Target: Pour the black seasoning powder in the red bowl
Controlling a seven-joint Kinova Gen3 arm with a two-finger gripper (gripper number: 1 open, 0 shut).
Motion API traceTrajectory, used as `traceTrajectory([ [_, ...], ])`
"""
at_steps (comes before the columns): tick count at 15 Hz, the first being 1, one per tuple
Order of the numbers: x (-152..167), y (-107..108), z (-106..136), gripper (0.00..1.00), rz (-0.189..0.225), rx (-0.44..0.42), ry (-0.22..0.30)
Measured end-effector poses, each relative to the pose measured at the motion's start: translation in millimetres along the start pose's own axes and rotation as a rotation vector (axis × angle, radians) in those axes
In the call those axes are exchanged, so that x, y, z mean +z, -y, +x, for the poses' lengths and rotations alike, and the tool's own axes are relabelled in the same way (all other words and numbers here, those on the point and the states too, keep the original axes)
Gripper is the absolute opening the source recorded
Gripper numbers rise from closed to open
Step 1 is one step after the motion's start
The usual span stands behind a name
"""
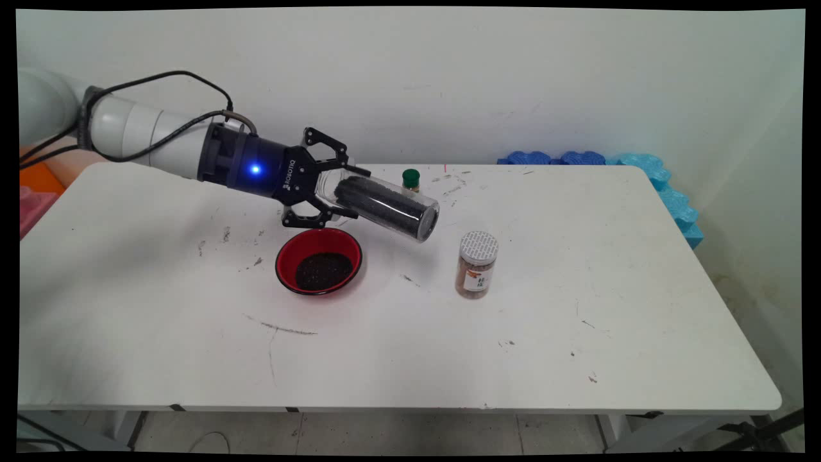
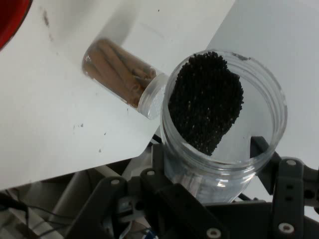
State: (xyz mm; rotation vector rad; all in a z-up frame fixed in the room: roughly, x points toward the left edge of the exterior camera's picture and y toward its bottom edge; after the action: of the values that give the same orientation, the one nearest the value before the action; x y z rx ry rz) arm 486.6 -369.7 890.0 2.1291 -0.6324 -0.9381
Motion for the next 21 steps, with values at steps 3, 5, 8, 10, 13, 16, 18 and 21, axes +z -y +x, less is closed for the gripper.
traceTrajectory([
  [3,0,-4,-1,0.0,0.011,0.088,-0.002],
  [5,-1,-6,-2,0.0,0.019,0.142,-0.002],
  [8,-1,-9,-3,0.0,0.035,0.226,-0.002],
  [10,-2,-10,-4,0.0,0.045,0.268,-0.003],
  [13,-3,-12,-5,0.0,0.058,0.327,-0.005],
  [16,-3,-15,-6,0.0,0.067,0.38,-0.007],
  [18,-3,-17,-6,0.0,0.071,0.421,-0.007],
  [21,-4,-20,-8,0.0,0.075,0.504,-0.003],
])
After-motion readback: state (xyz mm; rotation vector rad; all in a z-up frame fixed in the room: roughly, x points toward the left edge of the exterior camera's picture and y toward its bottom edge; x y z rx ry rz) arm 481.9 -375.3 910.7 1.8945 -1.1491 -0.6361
